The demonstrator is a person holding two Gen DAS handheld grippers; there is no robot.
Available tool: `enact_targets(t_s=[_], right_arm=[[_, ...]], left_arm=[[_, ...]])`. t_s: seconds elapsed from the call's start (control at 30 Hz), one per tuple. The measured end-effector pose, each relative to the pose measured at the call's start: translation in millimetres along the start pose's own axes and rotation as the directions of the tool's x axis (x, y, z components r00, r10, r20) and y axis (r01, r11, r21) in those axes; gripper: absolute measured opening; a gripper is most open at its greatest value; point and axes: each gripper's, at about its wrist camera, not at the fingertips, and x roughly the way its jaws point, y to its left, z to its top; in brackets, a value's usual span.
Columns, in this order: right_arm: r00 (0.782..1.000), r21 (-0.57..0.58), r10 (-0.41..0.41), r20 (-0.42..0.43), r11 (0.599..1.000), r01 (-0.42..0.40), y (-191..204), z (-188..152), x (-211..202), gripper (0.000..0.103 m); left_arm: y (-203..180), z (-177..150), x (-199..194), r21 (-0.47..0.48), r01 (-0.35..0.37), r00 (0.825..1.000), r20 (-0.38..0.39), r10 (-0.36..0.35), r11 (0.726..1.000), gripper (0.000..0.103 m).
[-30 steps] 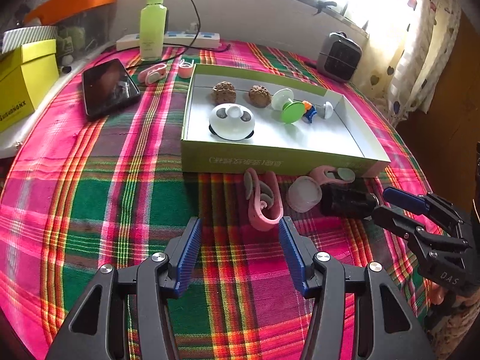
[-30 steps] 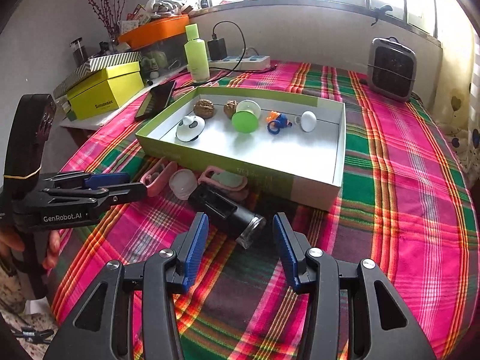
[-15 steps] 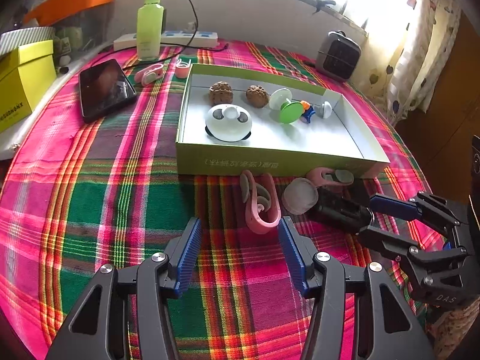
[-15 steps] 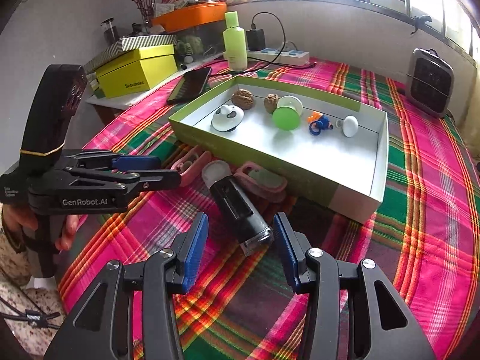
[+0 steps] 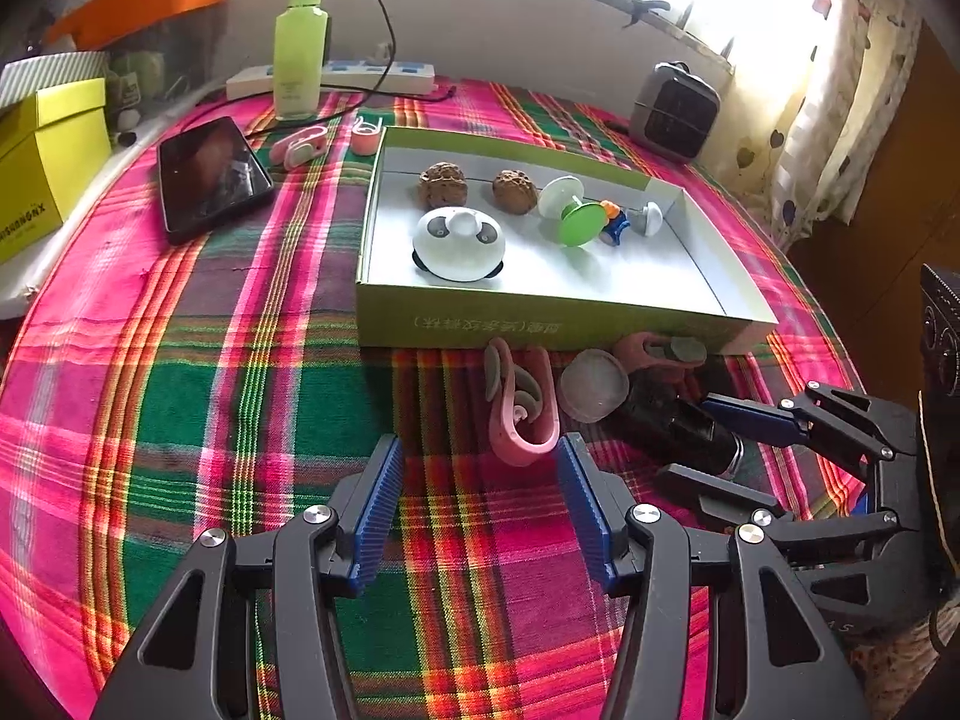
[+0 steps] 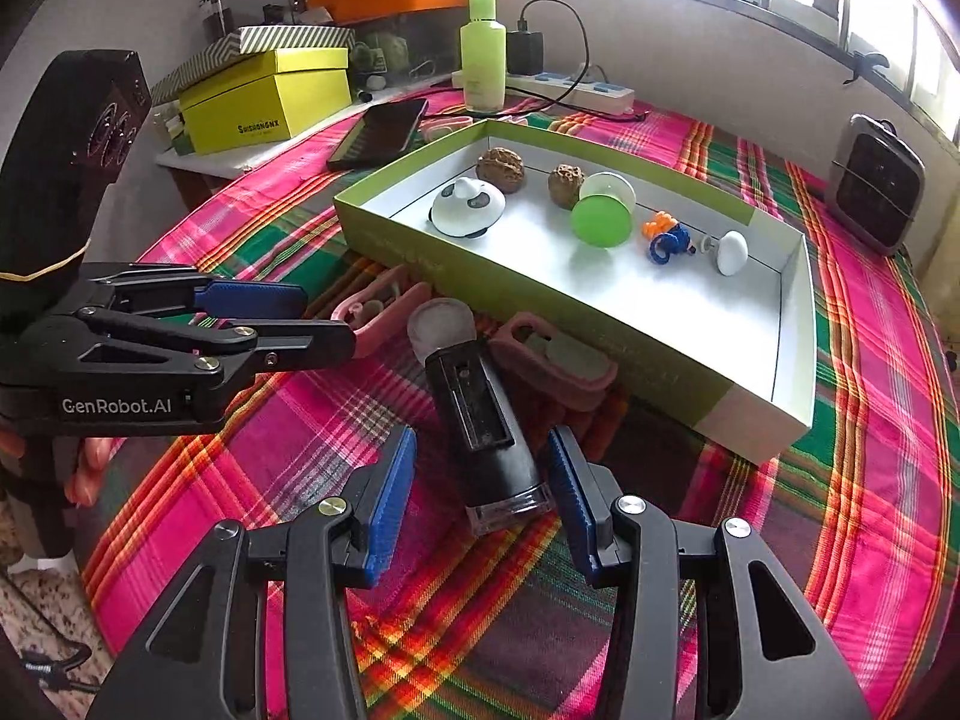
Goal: Organize objects
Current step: 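Grasp the black cylinder with the right tool while the left tool grasps the pink curved clip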
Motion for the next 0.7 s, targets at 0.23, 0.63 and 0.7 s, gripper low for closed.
enact_targets(t_s=[0.23,0.63,0.7], right_arm=[[1.000,0.020,-0.025,0.003,0.999,0.025,0,0,2,0.046],[0.999,0.054,-0.038,0.020,0.998,0.037,-2,-7,-3,0.029],[0.999,0.064,-0.035,0.022,0.997,0.034,-3,-10,-5,0.029]], left_arm=[[-5,4,5,0.025,0.000,1.000,0.001,0.000,1.000,0.052],[-7,9,9,0.039,-0.001,1.000,0.012,0.000,0.999,0.052],[-7,9,9,0.043,-0.002,1.000,0.013,0.001,0.999,0.052]])
